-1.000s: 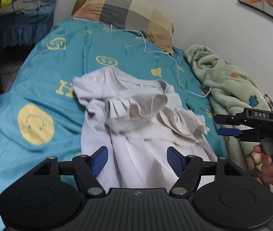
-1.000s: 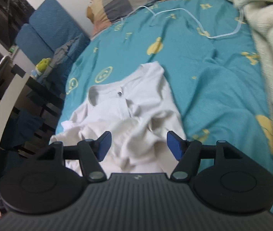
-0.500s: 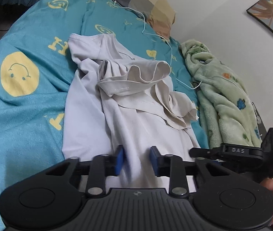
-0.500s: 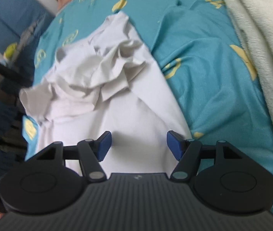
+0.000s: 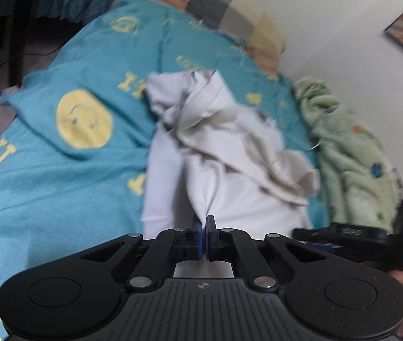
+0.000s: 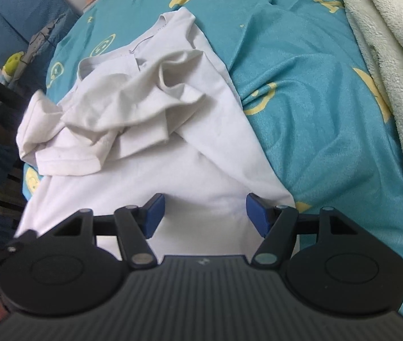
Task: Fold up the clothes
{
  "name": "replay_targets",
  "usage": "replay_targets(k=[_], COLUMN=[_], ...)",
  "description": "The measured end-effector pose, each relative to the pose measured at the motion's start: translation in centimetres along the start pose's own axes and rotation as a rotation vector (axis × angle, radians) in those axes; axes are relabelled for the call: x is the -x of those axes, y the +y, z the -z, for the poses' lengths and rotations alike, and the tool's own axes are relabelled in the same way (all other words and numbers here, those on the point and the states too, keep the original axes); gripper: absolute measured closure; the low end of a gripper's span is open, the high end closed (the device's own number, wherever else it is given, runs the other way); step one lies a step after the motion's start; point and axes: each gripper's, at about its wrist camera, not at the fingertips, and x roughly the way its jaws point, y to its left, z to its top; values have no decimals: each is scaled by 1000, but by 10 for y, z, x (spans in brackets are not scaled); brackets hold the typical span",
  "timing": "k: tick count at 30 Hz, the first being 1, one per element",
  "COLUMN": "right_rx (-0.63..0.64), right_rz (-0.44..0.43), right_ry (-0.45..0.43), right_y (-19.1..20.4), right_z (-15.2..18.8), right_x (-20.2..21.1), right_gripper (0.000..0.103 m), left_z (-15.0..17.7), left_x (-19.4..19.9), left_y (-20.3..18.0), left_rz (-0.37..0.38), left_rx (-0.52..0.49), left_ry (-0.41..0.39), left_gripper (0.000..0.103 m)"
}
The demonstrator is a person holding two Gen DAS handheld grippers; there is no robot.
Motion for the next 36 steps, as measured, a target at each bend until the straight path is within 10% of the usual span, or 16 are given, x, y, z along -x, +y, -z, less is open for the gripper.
replay_targets(k=[6,17,29,36], right_rx=[4,-159,-439,-483], right_rz=[0,-128,-335,-380], right_ry=[-9,-126,-95,-83], right_y=[1,-16,-34,-37], right_z=[1,15,45,46], right_x=[2,55,58,55], right_gripper=[36,37,36,36], left_z=[5,41,75,82], left_x=[0,59,3,-11], left_y=[3,-24,6,29], left_rz=[3,176,227,297], left_rx=[12,141,484,695], left_ry=[14,-65,111,64], left_gripper=[90,25,19,20])
